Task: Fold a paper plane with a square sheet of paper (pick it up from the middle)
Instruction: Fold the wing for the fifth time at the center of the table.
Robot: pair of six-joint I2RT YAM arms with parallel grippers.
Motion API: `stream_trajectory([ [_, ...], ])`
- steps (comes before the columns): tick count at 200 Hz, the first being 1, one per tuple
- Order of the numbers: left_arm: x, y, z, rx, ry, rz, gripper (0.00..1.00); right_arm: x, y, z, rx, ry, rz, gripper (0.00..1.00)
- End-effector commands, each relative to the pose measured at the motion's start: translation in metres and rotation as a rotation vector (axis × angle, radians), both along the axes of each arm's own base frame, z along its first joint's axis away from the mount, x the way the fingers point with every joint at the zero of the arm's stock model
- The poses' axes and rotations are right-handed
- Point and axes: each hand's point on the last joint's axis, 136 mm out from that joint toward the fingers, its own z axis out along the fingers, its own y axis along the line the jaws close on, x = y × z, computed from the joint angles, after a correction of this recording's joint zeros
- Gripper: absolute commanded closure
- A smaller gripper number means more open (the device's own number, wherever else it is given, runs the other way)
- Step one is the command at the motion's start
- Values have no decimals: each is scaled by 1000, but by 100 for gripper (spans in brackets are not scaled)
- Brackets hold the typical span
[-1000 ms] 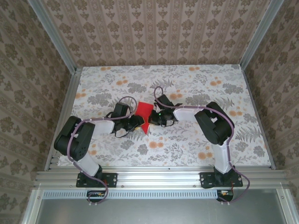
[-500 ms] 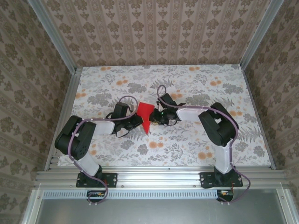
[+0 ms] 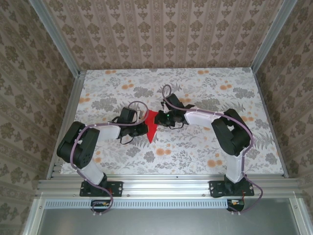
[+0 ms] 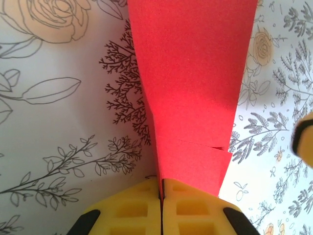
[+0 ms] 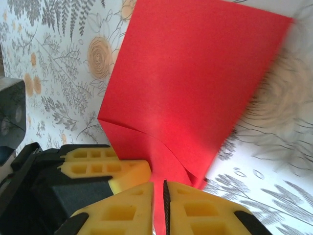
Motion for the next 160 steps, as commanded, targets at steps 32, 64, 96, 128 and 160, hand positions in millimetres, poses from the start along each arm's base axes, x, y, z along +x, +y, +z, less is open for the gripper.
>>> stream_trajectory([
  [32, -1, -6, 12, 21, -55, -86, 93, -10, 13, -22, -6, 79, 60, 88],
  [64, 0, -7, 13, 18, -59, -86, 93, -14, 12, -34, -17, 114, 63, 89],
  [96, 1, -6, 15, 10, -67, -69, 90, -16, 6, -45, -51, 134, 42, 89],
  [128, -2, -9, 17, -38, -65, -44, 80, -17, 0, -56, -68, 156, -5, 90],
  [160, -8, -12, 17, -84, -64, -22, 74, -16, -5, -65, -67, 177, -64, 90],
])
